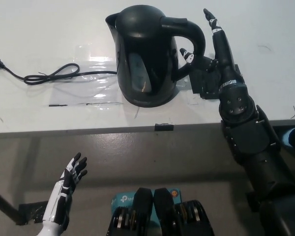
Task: Use the right hand to grab the handle of the kettle from the base and place it on the right side
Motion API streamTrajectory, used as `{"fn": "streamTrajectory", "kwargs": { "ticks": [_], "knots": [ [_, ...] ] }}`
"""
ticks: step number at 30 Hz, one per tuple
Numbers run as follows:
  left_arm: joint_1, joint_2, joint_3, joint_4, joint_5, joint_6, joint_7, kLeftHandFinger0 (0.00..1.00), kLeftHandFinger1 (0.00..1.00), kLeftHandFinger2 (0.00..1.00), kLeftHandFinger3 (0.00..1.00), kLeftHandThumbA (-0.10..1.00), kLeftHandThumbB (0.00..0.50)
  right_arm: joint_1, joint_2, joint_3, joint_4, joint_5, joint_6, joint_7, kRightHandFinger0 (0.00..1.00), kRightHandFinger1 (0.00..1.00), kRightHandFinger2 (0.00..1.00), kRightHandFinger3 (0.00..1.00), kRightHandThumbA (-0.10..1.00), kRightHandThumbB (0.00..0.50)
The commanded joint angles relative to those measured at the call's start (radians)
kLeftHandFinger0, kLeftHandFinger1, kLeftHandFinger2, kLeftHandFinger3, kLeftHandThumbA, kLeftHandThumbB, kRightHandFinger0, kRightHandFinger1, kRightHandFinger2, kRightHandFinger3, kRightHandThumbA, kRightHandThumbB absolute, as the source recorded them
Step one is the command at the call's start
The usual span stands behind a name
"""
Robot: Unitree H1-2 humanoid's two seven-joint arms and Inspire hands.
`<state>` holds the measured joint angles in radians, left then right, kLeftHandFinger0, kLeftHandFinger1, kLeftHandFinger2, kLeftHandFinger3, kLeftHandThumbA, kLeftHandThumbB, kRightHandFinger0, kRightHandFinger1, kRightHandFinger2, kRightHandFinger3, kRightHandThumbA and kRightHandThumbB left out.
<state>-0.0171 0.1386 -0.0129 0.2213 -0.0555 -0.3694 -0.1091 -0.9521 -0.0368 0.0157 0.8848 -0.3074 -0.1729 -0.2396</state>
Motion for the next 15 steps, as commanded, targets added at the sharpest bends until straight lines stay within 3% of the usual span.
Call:
{"fn": "streamTrajectory", "kwargs": {
  "ticks": [1, 9, 11, 12, 13, 14, 15],
  "knots": [
    [0.000, 0.010, 0.002, -0.026, -0.014, -0.036, -0.020, 1.00, 1.00, 1.00, 1.00, 1.00, 0.500, -0.078, -0.006, 0.004, -0.025, 0.017, -0.048, -0.032, 1.00, 1.00, 1.00, 1.00, 0.74, 0.231],
    [0.005, 0.012, 0.002, -0.019, -0.010, -0.045, -0.019, 1.00, 1.00, 1.00, 1.00, 1.00, 0.500, -0.125, 0.015, 0.025, 0.041, 0.014, -0.064, -0.057, 1.00, 1.00, 1.00, 1.00, 0.77, 0.257],
    [0.004, 0.011, 0.004, -0.019, -0.013, -0.044, -0.018, 1.00, 1.00, 1.00, 1.00, 1.00, 0.500, -0.158, 0.014, 0.055, 0.104, -0.034, -0.078, -0.120, 1.00, 1.00, 1.00, 1.00, 0.66, 0.233],
    [0.006, 0.011, 0.004, -0.019, -0.015, -0.044, -0.019, 1.00, 1.00, 1.00, 1.00, 1.00, 0.500, -0.182, 0.013, 0.090, 0.155, -0.089, -0.072, -0.201, 1.00, 1.00, 1.00, 1.00, 0.43, 0.216],
    [0.007, 0.012, 0.004, -0.020, -0.014, -0.043, -0.019, 1.00, 1.00, 1.00, 1.00, 1.00, 0.500, -0.214, 0.013, 0.140, 0.226, -0.153, -0.043, -0.302, 0.64, 0.54, 0.76, 0.73, 0.07, 0.285],
    [0.007, 0.013, 0.004, -0.022, -0.012, -0.042, -0.018, 1.00, 1.00, 1.00, 1.00, 1.00, 0.500, -0.235, 0.014, 0.174, 0.278, -0.183, -0.021, -0.364, 0.39, 0.42, 0.61, 0.58, -0.01, 0.290],
    [0.010, 0.014, 0.003, -0.022, -0.013, -0.044, -0.020, 1.00, 1.00, 1.00, 1.00, 1.00, 0.500, -0.243, 0.015, 0.199, 0.311, -0.200, -0.004, -0.401, 0.09, 0.23, 0.40, 0.38, -0.10, 0.294]
  ]
}}
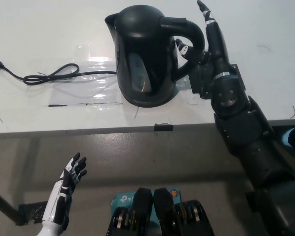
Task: Use the right hand to grab the handle of the kettle from the base and place it on the right side
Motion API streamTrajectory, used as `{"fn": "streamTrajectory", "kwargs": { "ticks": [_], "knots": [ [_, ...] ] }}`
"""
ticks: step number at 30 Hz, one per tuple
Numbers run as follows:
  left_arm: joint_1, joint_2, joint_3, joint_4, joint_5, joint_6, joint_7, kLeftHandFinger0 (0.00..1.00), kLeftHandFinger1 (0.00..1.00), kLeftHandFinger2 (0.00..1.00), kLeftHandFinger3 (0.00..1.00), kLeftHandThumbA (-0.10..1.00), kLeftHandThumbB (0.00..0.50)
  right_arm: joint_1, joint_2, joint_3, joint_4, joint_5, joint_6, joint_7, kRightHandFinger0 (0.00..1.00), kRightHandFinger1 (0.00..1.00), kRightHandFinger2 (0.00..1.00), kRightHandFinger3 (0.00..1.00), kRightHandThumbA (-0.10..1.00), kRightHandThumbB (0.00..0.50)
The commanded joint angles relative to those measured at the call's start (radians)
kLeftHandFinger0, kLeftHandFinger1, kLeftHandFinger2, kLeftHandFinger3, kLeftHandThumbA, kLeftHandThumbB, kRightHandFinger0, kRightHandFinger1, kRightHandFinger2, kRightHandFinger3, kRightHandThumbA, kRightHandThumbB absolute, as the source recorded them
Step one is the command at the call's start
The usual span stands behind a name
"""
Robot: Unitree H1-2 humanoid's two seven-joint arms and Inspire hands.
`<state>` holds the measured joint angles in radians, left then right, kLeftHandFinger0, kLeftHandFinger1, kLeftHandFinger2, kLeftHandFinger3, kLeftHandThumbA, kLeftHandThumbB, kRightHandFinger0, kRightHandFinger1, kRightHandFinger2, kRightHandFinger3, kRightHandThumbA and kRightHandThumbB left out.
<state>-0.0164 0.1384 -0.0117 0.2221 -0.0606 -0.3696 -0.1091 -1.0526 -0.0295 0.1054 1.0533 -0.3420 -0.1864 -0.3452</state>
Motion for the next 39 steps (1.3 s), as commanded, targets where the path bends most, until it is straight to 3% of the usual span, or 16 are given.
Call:
{"fn": "streamTrajectory", "kwargs": {
  "ticks": [1, 2, 5, 6, 11, 13, 17, 18, 19, 21, 22, 25, 28, 29, 33, 39],
  "knots": [
    [0.010, 0.014, 0.002, -0.021, -0.010, -0.048, -0.022, 1.00, 1.00, 1.00, 1.00, 1.00, 0.500, -0.152, 0.005, 0.155, 0.187, -0.204, 0.038, -0.352, 0.02, 0.05, 0.22, 0.23, -0.10, 0.286],
    [0.008, 0.013, 0.000, -0.018, -0.010, -0.050, -0.023, 1.00, 1.00, 1.00, 1.00, 1.00, 0.500, -0.159, 0.003, 0.184, 0.217, -0.223, 0.059, -0.379, 0.00, 0.01, 0.23, 0.19, -0.10, 0.270],
    [0.007, 0.012, 0.002, -0.019, -0.007, -0.051, -0.019, 1.00, 1.00, 1.00, 1.00, 1.00, 0.500, -0.173, 0.005, 0.226, 0.277, -0.220, 0.100, -0.370, 0.00, 0.20, 0.69, 0.69, -0.10, 0.196],
    [0.006, 0.014, 0.004, -0.019, -0.011, -0.053, -0.020, 1.00, 1.00, 1.00, 1.00, 1.00, 0.500, -0.175, 0.005, 0.236, 0.293, -0.213, 0.098, -0.366, 0.00, 0.23, 0.73, 0.75, -0.10, 0.194],
    [-0.006, 0.022, 0.011, -0.020, -0.018, -0.046, -0.024, 1.00, 1.00, 1.00, 1.00, 1.00, 0.500, -0.180, 0.001, 0.271, 0.332, -0.175, 0.069, -0.387, 0.00, 0.20, 0.69, 0.71, -0.10, 0.148],
    [-0.008, 0.025, 0.012, -0.021, -0.016, -0.043, -0.023, 1.00, 1.00, 1.00, 1.00, 1.00, 0.500, -0.179, 0.001, 0.277, 0.337, -0.160, 0.052, -0.404, 0.00, 0.28, 0.71, 0.99, -0.10, 0.106],
    [-0.003, 0.027, 0.013, -0.024, -0.028, -0.035, -0.030, 1.00, 1.00, 1.00, 1.00, 1.00, 0.500, -0.179, 0.000, 0.258, 0.337, -0.124, 0.011, -0.419, 0.00, 0.33, 0.74, 1.00, -0.10, 0.104],
    [-0.003, 0.027, 0.013, -0.024, -0.029, -0.037, -0.030, 1.00, 1.00, 1.00, 1.00, 1.00, 0.500, -0.182, -0.001, 0.251, 0.335, -0.116, 0.003, -0.422, 0.00, 0.35, 0.75, 1.00, -0.10, 0.074],
    [-0.003, 0.026, 0.013, -0.024, -0.028, -0.035, -0.028, 1.00, 1.00, 1.00, 1.00, 1.00, 0.500, -0.187, -0.001, 0.242, 0.333, -0.107, 0.002, -0.422, 0.00, 0.38, 0.76, 1.00, -0.10, 0.101],
    [-0.004, 0.026, 0.013, -0.027, -0.022, -0.031, -0.025, 1.00, 1.00, 1.00, 1.00, 1.00, 0.500, -0.203, 0.002, 0.202, 0.321, -0.074, -0.037, -0.459, 0.00, 0.30, 0.72, 0.79, -0.10, 0.138],
    [-0.006, 0.026, 0.013, -0.026, -0.022, -0.033, -0.026, 1.00, 1.00, 1.00, 1.00, 1.00, 0.500, -0.215, 0.001, 0.176, 0.314, -0.052, -0.061, -0.456, 0.00, 0.30, 0.72, 0.77, -0.10, 0.107],
    [-0.008, 0.025, 0.014, -0.028, -0.023, -0.027, -0.029, 1.00, 1.00, 1.00, 1.00, 1.00, 0.500, -0.254, -0.003, 0.119, 0.299, -0.026, -0.090, -0.490, 0.00, 0.32, 0.74, 0.74, -0.10, 0.103],
    [-0.009, 0.024, 0.017, -0.021, -0.024, -0.030, -0.029, 1.00, 1.00, 1.00, 1.00, 1.00, 0.500, -0.279, -0.003, 0.046, 0.289, 0.029, -0.133, -0.482, 0.00, 0.24, 0.66, 0.66, -0.10, 0.125],
    [-0.011, 0.025, 0.017, -0.015, -0.029, -0.033, -0.033, 1.00, 1.00, 1.00, 1.00, 1.00, 0.500, -0.294, -0.004, 0.007, 0.280, 0.056, -0.157, -0.483, 0.01, 0.29, 0.68, 0.67, -0.10, 0.147],
    [-0.017, 0.026, 0.020, -0.016, -0.033, -0.025, -0.035, 1.00, 1.00, 1.00, 1.00, 1.00, 0.500, -0.357, -0.018, -0.090, 0.235, 0.102, -0.202, -0.498, 0.00, 0.07, 0.54, 0.50, -0.10, 0.091],
    [-0.019, 0.034, 0.020, -0.019, -0.024, -0.021, -0.034, 1.00, 1.00, 1.00, 1.00, 1.00, 0.500, -0.372, -0.036, -0.182, 0.122, 0.133, -0.203, -0.479, 0.00, 0.05, 0.52, 0.63, -0.10, 0.088]
  ]
}}
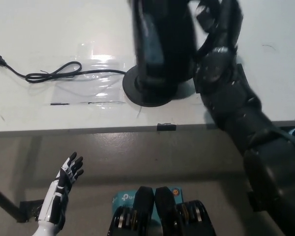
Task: Use the right hand to grab the handle of the kettle from the base and place it on the right side
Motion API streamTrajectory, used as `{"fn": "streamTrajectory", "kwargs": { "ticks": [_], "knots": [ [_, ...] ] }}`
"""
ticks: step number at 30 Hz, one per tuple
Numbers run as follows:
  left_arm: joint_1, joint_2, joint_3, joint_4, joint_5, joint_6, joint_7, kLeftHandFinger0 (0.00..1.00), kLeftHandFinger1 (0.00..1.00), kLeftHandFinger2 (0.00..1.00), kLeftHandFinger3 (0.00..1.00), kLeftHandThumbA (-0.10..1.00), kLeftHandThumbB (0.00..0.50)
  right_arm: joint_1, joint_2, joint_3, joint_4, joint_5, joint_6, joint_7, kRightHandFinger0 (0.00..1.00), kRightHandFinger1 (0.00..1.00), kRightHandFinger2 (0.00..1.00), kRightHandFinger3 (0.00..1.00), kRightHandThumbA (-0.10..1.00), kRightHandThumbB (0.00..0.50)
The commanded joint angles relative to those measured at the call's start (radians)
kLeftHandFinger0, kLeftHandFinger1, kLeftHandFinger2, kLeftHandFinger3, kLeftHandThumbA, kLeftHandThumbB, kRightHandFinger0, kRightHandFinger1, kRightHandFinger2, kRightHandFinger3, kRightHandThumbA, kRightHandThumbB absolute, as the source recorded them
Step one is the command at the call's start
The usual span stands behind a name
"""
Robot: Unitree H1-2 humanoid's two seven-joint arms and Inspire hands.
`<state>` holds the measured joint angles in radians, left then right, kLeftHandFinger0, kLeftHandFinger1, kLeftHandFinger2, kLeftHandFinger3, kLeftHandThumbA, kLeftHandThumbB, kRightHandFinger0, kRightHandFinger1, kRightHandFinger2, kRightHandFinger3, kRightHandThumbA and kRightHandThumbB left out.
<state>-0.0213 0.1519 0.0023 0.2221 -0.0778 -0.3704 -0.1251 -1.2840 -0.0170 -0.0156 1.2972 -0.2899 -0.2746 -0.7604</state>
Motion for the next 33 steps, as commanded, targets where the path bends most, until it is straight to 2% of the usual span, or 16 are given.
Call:
{"fn": "streamTrajectory", "kwargs": {
  "ticks": [1, 3, 6, 10, 12, 18, 23, 29, 31, 33],
  "knots": [
    [-0.014, 0.020, 0.007, -0.018, -0.010, -0.019, -0.019, 1.00, 1.00, 1.00, 1.00, 1.00, 0.500, -0.136, -0.051, -0.076, -0.144, 0.090, -0.115, -0.051, 0.00, 0.03, 0.50, 0.64, -0.10, 0.088],
    [-0.011, 0.021, 0.007, -0.019, -0.009, -0.018, -0.018, 1.00, 1.00, 1.00, 1.00, 1.00, 0.500, -0.125, -0.058, -0.091, -0.182, 0.091, -0.113, -0.041, 0.00, 0.02, 0.48, 0.68, -0.10, 0.080],
    [-0.008, 0.018, 0.005, -0.018, -0.014, -0.014, -0.020, 1.00, 1.00, 1.00, 1.00, 1.00, 0.500, -0.117, -0.069, -0.108, -0.208, 0.093, -0.107, -0.044, 0.00, 0.03, 0.51, 0.74, -0.10, 0.088],
    [-0.009, 0.020, 0.006, -0.015, -0.012, -0.020, -0.018, 1.00, 1.00, 1.00, 1.00, 1.00, 0.500, -0.109, -0.097, -0.106, -0.227, 0.065, -0.074, -0.067, 0.00, 0.04, 0.51, 0.71, -0.10, 0.084],
    [-0.008, 0.022, 0.007, -0.019, -0.013, -0.016, -0.018, 1.00, 1.00, 1.00, 1.00, 1.00, 0.500, -0.095, -0.122, -0.108, -0.212, 0.076, -0.109, -0.042, 0.00, 0.04, 0.52, 0.73, -0.10, 0.078],
    [0.001, 0.019, 0.004, -0.019, -0.009, -0.022, -0.018, 1.00, 1.00, 1.00, 1.00, 1.00, 0.500, -0.059, -0.161, -0.084, -0.133, 0.063, -0.162, -0.042, 0.00, 0.02, 0.49, 0.62, -0.10, 0.076],
    [0.003, 0.016, 0.003, -0.012, -0.012, -0.030, -0.019, 1.00, 1.00, 1.00, 1.00, 1.00, 0.500, -0.027, -0.188, -0.048, -0.056, 0.052, -0.193, -0.022, 0.00, 0.03, 0.54, 0.62, -0.10, 0.076],
    [0.005, 0.016, 0.004, -0.020, -0.011, -0.027, -0.018, 1.00, 1.00, 1.00, 1.00, 1.00, 0.500, 0.016, -0.202, 0.000, -0.009, 0.053, -0.195, -0.017, 0.00, 0.04, 0.56, 0.62, -0.10, 0.098],
    [0.001, 0.016, 0.005, -0.010, -0.007, -0.033, -0.016, 1.00, 1.00, 1.00, 1.00, 1.00, 0.500, 0.031, -0.208, 0.020, -0.004, 0.046, -0.195, -0.028, 0.00, 0.04, 0.55, 0.57, -0.10, 0.108],
    [0.003, 0.015, 0.004, -0.010, -0.011, -0.030, -0.018, 1.00, 1.00, 1.00, 1.00, 1.00, 0.500, 0.045, -0.210, 0.033, 0.008, 0.045, -0.195, -0.032, 0.00, 0.03, 0.53, 0.53, -0.10, 0.091]
  ]
}}
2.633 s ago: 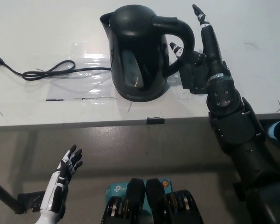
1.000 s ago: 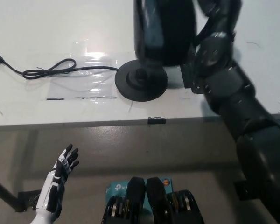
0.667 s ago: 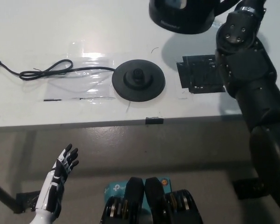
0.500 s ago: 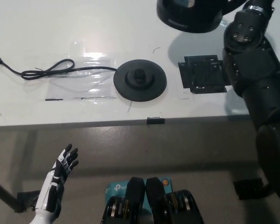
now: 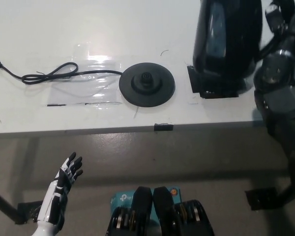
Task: Use the right hand to grab the handle of the kettle from the base and place it on the right side
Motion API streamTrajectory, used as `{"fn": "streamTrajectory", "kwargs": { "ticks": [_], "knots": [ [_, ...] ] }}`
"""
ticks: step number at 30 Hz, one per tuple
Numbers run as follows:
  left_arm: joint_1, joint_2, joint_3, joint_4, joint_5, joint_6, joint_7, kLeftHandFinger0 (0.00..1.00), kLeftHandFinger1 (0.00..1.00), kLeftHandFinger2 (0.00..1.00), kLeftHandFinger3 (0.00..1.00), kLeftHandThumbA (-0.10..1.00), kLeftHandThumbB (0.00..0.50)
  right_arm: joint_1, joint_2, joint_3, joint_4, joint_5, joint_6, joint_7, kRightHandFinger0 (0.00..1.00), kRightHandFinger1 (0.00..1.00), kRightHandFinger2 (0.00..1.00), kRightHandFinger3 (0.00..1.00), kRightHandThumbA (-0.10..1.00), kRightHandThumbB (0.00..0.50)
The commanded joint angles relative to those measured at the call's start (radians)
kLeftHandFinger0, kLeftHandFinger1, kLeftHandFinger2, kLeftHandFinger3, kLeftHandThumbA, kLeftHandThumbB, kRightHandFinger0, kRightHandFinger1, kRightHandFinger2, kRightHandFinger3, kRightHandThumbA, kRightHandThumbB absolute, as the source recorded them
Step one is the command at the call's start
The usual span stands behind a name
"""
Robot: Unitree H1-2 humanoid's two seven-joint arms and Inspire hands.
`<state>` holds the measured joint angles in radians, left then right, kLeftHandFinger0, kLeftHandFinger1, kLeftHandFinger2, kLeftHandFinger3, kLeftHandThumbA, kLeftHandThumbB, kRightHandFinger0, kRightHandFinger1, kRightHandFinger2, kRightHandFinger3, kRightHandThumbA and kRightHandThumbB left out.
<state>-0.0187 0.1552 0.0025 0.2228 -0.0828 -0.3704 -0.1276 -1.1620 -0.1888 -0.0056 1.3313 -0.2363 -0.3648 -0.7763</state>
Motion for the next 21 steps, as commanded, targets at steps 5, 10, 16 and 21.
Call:
{"fn": "streamTrajectory", "kwargs": {
  "ticks": [5, 10, 16, 21],
  "knots": [
    [-0.001, 0.010, 0.002, -0.011, -0.009, -0.029, -0.017, 1.00, 1.00, 1.00, 1.00, 1.00, 0.500, -0.039, -0.033, 0.044, -0.024, -0.004, -0.105, -0.020, 0.00, 0.07, 0.57, 0.58, -0.10, 0.081],
    [0.000, 0.006, -0.002, -0.011, -0.007, -0.026, -0.018, 1.00, 1.00, 1.00, 1.00, 1.00, 0.500, 0.011, -0.025, 0.061, -0.024, 0.008, -0.105, 0.004, 0.01, 0.06, 0.53, 0.57, -0.10, 0.099],
    [-0.007, 0.011, 0.003, -0.014, -0.009, -0.025, -0.016, 1.00, 1.00, 1.00, 1.00, 1.00, 0.500, 0.063, -0.052, 0.067, -0.043, 0.063, -0.105, 0.360, 1.00, 1.00, 1.00, 1.00, 0.50, 0.364],
    [-0.005, 0.013, 0.006, -0.019, -0.010, -0.015, -0.015, 1.00, 1.00, 1.00, 1.00, 1.00, 0.500, 0.117, -0.085, 0.088, -0.117, 0.059, -0.096, 0.479, 1.00, 1.00, 1.00, 1.00, 0.70, 0.484]
  ]
}}
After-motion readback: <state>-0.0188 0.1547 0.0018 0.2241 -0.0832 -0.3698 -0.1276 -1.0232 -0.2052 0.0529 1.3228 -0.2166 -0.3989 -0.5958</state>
